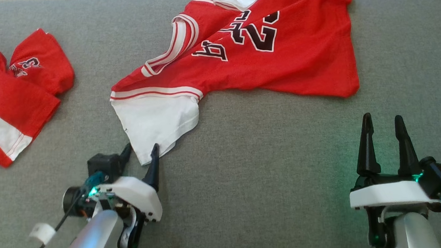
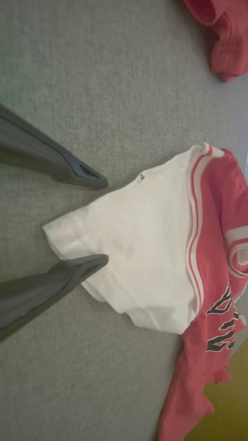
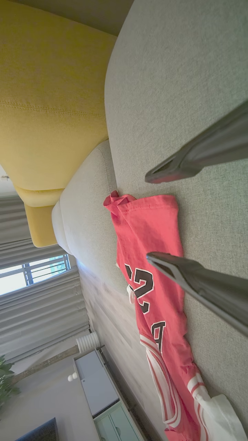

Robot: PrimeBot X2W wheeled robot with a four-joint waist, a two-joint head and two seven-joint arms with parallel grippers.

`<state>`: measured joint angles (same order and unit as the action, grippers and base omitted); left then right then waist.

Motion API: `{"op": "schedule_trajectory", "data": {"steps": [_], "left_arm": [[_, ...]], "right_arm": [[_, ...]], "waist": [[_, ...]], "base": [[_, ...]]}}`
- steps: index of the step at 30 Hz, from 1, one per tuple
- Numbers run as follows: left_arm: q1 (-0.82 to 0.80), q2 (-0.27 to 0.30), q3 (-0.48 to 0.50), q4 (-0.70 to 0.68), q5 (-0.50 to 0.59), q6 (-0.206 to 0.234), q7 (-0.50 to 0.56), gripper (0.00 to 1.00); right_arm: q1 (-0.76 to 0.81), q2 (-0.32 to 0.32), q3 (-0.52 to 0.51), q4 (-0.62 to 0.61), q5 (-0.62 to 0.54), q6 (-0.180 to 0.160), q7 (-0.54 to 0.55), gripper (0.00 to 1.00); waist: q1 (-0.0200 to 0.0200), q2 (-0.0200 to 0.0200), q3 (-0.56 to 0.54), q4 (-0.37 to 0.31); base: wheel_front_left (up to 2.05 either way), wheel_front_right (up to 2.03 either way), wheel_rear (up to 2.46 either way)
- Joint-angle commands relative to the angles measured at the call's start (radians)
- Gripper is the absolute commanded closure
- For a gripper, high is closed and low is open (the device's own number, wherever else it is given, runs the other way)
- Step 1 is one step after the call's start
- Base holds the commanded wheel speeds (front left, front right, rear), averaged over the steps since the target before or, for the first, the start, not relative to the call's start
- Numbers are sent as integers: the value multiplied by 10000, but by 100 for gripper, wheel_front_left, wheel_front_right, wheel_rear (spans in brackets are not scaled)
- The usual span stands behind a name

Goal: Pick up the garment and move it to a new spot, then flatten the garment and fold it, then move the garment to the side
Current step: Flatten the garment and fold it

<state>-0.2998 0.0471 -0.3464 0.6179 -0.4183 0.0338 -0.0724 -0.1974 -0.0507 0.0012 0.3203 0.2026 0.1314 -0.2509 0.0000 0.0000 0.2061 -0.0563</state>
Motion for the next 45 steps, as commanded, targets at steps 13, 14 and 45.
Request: {"op": "schedule_trajectory", "data": {"steps": [13,14,45], "left_arm": [[-498,37,245,-1272,-561,-587,-1521,100],[-529,37,297,-1523,-570,-635,-1680,100],[202,32,938,-4869,-141,-1218,-1893,100]], "right_arm": [[-857,5,-109,524,-303,-7,227,0],[-989,5,-239,716,-327,-7,364,0],[-5717,5,-1586,9009,-12,-7,34,100]], "waist": [[0,0,85,535],[0,0,98,612],[0,0,584,1409]], "base": [[0,0,0],[0,0,0],[0,0,0]]}}
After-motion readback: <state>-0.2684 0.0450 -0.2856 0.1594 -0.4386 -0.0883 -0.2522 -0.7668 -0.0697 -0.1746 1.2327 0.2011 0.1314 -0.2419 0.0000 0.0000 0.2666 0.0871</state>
